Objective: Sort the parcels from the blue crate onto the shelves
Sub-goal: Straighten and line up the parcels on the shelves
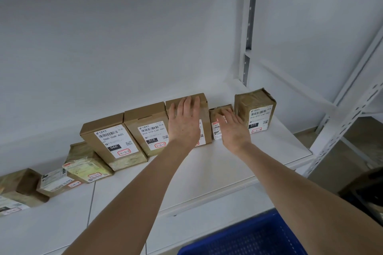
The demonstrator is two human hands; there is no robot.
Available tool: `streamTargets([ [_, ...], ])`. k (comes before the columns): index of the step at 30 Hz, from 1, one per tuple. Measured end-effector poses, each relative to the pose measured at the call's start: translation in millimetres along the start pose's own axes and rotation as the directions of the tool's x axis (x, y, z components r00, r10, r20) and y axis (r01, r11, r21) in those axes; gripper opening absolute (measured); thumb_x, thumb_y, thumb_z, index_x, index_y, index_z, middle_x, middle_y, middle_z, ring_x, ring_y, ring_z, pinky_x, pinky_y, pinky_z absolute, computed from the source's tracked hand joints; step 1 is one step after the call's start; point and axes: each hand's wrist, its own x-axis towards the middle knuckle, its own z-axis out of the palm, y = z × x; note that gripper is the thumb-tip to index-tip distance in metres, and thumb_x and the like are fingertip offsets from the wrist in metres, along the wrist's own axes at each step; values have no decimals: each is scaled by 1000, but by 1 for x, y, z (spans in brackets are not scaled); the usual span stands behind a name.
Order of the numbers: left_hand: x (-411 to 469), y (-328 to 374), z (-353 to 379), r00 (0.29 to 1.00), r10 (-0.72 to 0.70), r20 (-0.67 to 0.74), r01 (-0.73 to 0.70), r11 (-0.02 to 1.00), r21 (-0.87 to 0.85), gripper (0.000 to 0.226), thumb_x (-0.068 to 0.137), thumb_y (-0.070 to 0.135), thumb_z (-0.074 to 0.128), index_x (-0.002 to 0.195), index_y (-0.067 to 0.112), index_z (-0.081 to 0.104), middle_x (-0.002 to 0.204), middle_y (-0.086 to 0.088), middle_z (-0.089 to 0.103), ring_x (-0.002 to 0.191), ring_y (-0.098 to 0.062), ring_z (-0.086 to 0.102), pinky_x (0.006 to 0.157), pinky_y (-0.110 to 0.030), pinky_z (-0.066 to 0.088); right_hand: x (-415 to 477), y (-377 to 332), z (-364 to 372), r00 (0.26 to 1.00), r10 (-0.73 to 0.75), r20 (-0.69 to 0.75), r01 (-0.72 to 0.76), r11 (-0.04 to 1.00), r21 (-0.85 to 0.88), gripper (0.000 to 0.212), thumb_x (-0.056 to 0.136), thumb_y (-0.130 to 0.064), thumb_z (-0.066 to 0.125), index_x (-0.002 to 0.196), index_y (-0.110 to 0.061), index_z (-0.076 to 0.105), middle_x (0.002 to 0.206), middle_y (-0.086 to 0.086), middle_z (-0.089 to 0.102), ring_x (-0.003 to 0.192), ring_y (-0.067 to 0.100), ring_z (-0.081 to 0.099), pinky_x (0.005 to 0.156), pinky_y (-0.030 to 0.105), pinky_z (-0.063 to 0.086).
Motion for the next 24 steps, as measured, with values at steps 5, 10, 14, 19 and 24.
streamTargets([
  [5, 0, 7, -13, 999, 38, -39, -38, 999, 8, 79, 85, 19, 53, 150, 12, 8, 153, -9, 16, 144, -25, 13, 118, -40, 12, -4, 8, -12, 994, 20, -103, -20, 1000, -4, 73, 89, -6, 52, 152, -10, 16, 160, 12, 11, 148, 28, 4, 121, 41, 8],
  [10, -3, 52, -10, 938, 320, -134, -335, 936, -111, 71, 66, 9, 70, 134, 6, 49, 134, -10, 52, 125, -24, 50, 88, -29, 50, -5, 51, -33, 964, 250, -93, -255, 966, -46, 70, 95, -23, 44, 152, -9, 7, 159, 15, 5, 148, 29, -3, 121, 41, 3],
  [14, 4, 81, 4, 955, 261, 144, -231, 953, -197, 70, 85, 4, 53, 146, 1, 19, 151, -15, 22, 143, -27, 18, 109, -34, 32, -7, 60, -37, 957, 288, 45, -284, 956, -78, 73, 94, -24, 47, 152, -12, 4, 159, 14, 5, 148, 30, 0, 121, 41, 4],
  [19, 15, 89, 18, 942, 143, 304, -113, 987, -114, 74, 89, 11, 53, 147, -2, 9, 154, -18, 12, 144, -31, 10, 118, -36, 14, -8, 56, -39, 971, 239, 31, -238, 971, -38, 72, 91, -24, 50, 151, -15, 12, 158, 9, 12, 148, 28, 4, 120, 40, 6],
  [24, 19, 92, 23, 940, 111, 323, -73, 989, -129, 74, 90, 18, 54, 147, 0, 12, 153, -16, 13, 143, -29, 12, 118, -36, 14, -7, 51, -35, 972, 232, 27, -231, 972, -30, 74, 89, -30, 55, 150, -16, 15, 157, 8, 15, 147, 28, 5, 120, 42, 9],
])
